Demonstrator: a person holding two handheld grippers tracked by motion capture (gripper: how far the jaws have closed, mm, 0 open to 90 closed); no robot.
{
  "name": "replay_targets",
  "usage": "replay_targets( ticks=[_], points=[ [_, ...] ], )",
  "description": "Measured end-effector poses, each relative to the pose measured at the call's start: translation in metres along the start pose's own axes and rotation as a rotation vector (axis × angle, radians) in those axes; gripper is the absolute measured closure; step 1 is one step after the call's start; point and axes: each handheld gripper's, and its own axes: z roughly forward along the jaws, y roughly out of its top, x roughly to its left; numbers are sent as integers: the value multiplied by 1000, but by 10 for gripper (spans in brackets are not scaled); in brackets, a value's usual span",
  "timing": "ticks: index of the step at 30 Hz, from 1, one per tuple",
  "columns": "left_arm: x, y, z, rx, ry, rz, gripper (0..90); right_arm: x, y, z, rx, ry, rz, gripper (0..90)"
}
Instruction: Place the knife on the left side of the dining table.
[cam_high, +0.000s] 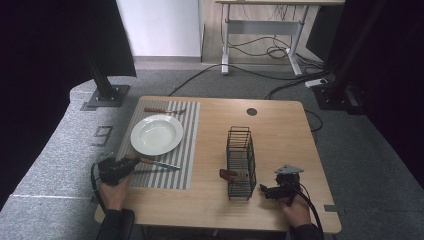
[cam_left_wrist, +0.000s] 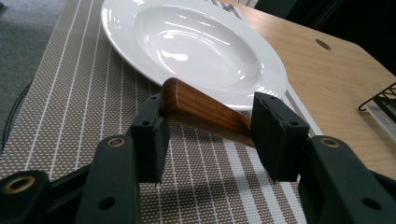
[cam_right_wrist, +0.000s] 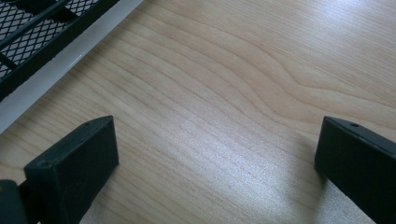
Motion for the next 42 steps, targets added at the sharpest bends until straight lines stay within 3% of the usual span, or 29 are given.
replay_targets(
  ticks=[18,21,24,35,42],
  points=[
    [22,-6,10,66,-37,-105,464,0,0,0,0,0,0,0],
    [25,-6,12,87,-27,-113,453,0,0,0,0,0,0,0],
    [25,-7,14,111,10,-98,446,0,0,0,0,0,0,0],
    [28,-9,17,161,39,-119,435,0,0,0,0,0,0,0],
    [26,-8,17,179,79,-92,445,0,0,0,0,0,0,0]
  ],
)
